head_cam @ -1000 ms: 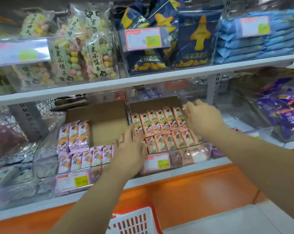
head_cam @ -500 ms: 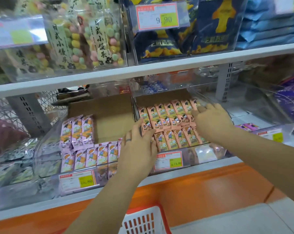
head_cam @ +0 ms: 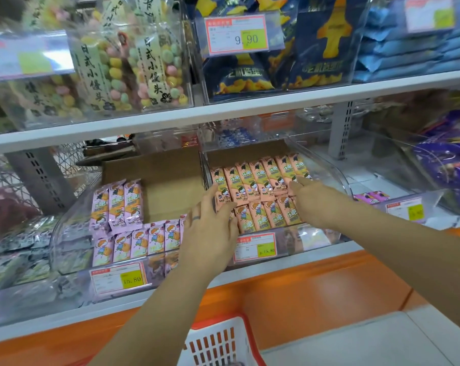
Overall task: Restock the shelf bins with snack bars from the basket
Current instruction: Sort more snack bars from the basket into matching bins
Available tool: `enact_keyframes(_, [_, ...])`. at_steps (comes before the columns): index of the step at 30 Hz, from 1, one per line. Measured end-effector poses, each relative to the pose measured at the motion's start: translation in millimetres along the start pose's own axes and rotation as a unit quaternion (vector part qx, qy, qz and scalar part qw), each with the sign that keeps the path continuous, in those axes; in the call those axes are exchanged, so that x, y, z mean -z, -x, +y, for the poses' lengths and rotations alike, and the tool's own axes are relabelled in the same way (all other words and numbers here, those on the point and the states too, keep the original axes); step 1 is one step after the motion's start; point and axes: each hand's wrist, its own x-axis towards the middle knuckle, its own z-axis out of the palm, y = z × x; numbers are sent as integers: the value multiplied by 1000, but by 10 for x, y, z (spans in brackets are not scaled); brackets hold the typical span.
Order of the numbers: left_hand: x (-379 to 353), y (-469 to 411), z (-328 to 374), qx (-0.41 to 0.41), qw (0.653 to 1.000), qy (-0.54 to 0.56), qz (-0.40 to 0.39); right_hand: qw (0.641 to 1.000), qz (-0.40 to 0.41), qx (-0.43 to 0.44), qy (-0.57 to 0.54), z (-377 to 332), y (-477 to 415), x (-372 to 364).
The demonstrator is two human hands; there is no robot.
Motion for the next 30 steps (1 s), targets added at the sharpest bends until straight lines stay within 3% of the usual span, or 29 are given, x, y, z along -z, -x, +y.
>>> enact_keyframes(3, [47, 74, -25, -19, 1000, 16, -10, 992, 80, 68, -73, -135, 282, 14])
enact_keyframes(6, [144, 354, -107, -93, 994, 33, 37, 959, 190, 158, -141, -403, 712, 16])
enact_keyframes(8, [191, 622, -239, -149, 986, 21, 64, 942, 195, 207, -179, -608, 997, -59])
enact_keyframes(12, [256, 1196, -692, -182, 983, 2, -29, 939, 102, 234, -229, -1006, 1358, -443])
enact_keyframes(17, [280, 1794, -1162, -119, 989, 31, -87, 938, -36, 255, -231, -1454, 1462, -1058])
enact_keyframes(24, [-286, 2718, -1894, 50, 984, 61, -162, 917, -254, 253, -177, -1842, 1427, -1937])
enact_keyframes(27, [-580, 3068, -2125, 139, 968, 53, -203, 892, -343, 251, -152, -1991, 1424, -2268])
enact_keyframes(30, [-866, 3294, -2229, 184, 935, 45, -300, 870, -410, 254, -107, -2144, 1461, -2501])
